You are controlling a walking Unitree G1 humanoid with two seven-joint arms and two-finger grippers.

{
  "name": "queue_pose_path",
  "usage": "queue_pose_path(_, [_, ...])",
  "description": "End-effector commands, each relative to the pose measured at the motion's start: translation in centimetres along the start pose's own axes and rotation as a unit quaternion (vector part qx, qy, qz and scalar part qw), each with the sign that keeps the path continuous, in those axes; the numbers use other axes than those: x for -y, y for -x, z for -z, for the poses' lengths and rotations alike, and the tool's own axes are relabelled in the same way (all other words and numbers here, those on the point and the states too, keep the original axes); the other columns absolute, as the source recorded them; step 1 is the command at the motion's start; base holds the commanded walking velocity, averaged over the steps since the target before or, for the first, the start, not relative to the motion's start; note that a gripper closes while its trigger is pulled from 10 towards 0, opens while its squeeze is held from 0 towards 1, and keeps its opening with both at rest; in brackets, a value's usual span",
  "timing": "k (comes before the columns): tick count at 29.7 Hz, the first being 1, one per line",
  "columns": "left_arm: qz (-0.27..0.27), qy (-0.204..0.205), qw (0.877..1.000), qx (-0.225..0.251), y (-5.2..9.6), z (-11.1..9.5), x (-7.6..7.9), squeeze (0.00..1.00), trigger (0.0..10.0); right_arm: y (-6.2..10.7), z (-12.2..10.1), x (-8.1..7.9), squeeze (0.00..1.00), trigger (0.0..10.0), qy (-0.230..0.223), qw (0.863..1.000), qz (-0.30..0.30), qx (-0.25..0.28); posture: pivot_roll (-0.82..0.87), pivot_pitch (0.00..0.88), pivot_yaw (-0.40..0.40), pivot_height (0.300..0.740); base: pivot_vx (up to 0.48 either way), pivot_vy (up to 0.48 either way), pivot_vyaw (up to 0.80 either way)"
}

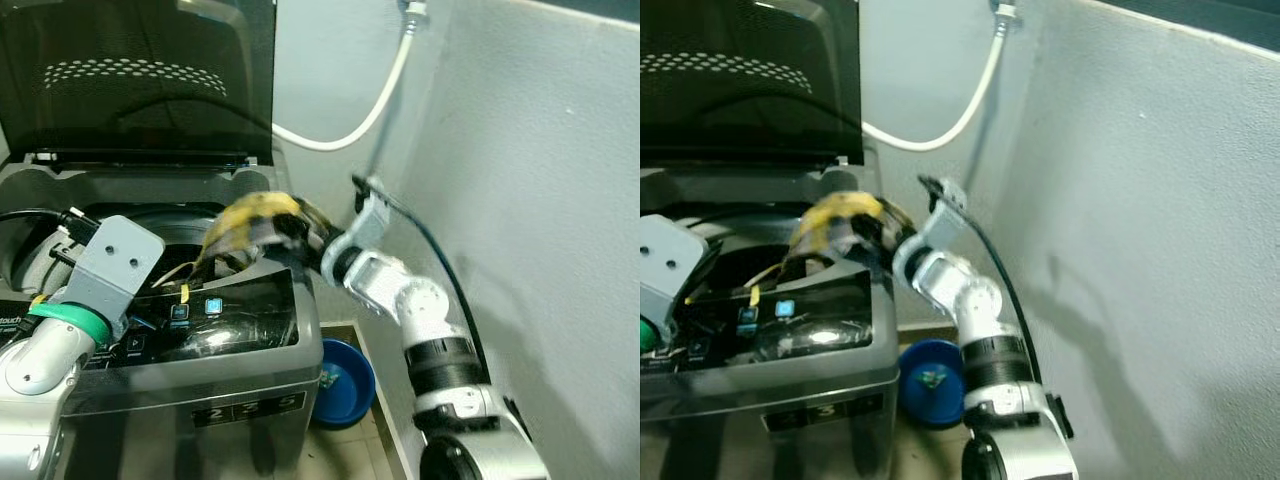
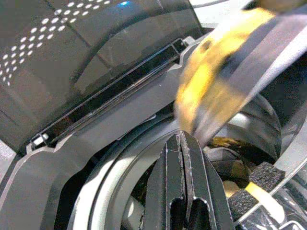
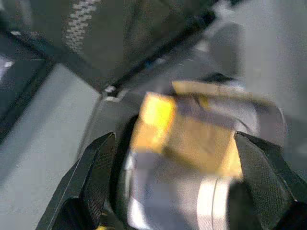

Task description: Clothes washing

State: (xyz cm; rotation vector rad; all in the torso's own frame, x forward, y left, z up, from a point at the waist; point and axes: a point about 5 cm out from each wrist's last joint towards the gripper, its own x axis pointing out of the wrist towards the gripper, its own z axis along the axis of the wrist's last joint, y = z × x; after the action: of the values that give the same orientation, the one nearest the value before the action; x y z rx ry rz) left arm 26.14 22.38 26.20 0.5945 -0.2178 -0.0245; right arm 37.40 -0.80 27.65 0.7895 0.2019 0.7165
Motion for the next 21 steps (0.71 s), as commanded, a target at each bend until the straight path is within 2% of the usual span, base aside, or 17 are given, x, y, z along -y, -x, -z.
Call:
queue_pose_path(1, [0.003,0.003,1.0,-0.005,0.1,0.1,0.3,0.0,10.0,-0.8,1.5,-1.0,1.0,10.0,-0.024,0.999,-0.019,-0.015,0.09,0.056,-0.09,0.74,0.0,0.0,0.0])
queue_pose_path(3, [0.003,0.005,1.0,-0.006,0.2,0.1,0.3,0.0,10.0,-0.7,1.4,0.0,1.0,10.0,-0.023,1.0,-0.001,-0.015,0.09,0.057,-0.089,0.74,0.0,0.0,0.0])
queue_pose_path(8, [0.005,0.008,1.0,-0.008,0.3,0.2,0.4,0.0,10.0,-0.5,1.5,0.3,1.0,10.0,-0.026,0.999,0.003,-0.027,0.08,0.056,-0.079,0.74,0.0,0.0,0.0])
queue_pose_path(9, [0.009,0.012,1.0,-0.005,0.3,0.1,0.4,0.0,10.0,-0.6,2.2,-1.3,1.0,10.0,-0.025,0.997,-0.039,-0.056,0.08,0.056,-0.074,0.74,0.0,0.0,0.0])
queue_pose_path(10, [0.013,0.014,1.0,-0.002,0.2,0.0,0.5,0.0,10.0,-0.7,1.7,-4.2,1.0,10.0,-0.076,0.989,-0.116,-0.045,0.08,0.056,-0.069,0.74,0.0,0.0,0.0])
queue_pose_path(11, [0.016,0.014,1.0,0.0,0.1,0.0,0.6,0.0,10.0,-0.6,1.2,-6.1,1.0,10.0,-0.114,0.978,-0.171,-0.036,0.08,0.056,-0.069,0.74,0.0,0.0,0.0])
queue_pose_path(12, [0.018,0.014,1.0,0.001,0.1,-0.1,0.7,0.0,10.0,-0.3,-0.2,-8.2,1.0,10.0,-0.175,0.956,-0.237,-0.01,0.08,0.057,-0.067,0.74,0.0,0.0,0.0])
queue_pose_path(13, [0.018,0.014,1.0,0.001,0.1,-0.1,0.7,0.0,10.0,-0.3,-0.2,-8.2,1.0,10.0,-0.175,0.956,-0.237,-0.01,0.08,0.057,-0.067,0.74,0.0,0.0,0.0])
queue_pose_path(14, [0.018,0.014,1.0,0.001,0.0,-0.1,0.8,0.0,10.0,0.4,-2.7,-10.3,1.0,10.0,-0.255,0.915,-0.311,0.036,0.08,0.057,-0.067,0.74,0.0,0.0,0.0])
queue_pose_path(15, [0.018,0.014,1.0,0.001,0.0,-0.1,0.8,0.0,10.0,0.4,-2.7,-10.3,1.0,10.0,-0.255,0.915,-0.311,0.036,0.08,0.057,-0.067,0.74,0.0,0.0,0.0])
queue_pose_path(16, [0.019,0.015,1.0,0.002,0.0,-0.1,0.8,0.0,10.0,0.7,-3.9,-10.8,1.0,10.0,-0.269,0.904,-0.327,0.057,0.08,0.057,-0.064,0.74,0.0,0.0,0.0])
queue_pose_path(17, [0.019,0.016,1.0,0.003,-0.1,-0.1,0.8,0.0,10.0,0.8,-5.2,-10.8,1.0,10.0,-0.27,0.903,-0.327,0.076,0.08,0.057,-0.064,0.74,0.0,0.0,0.0])
queue_pose_path(19, [0.019,0.016,1.0,0.003,-0.1,-0.1,0.8,0.0,10.0,0.8,-5.2,-10.8,1.0,10.0,-0.27,0.903,-0.327,0.076,0.08,0.057,-0.064,0.74,0.0,0.0,0.0])
queue_pose_path(21, [0.02,0.017,1.0,0.003,-0.1,-0.2,0.9,0.0,10.0,0.9,-6.6,-10.5,1.0,10.0,-0.264,0.905,-0.319,0.094,0.08,0.057,-0.064,0.74,0.0,0.0,0.0])
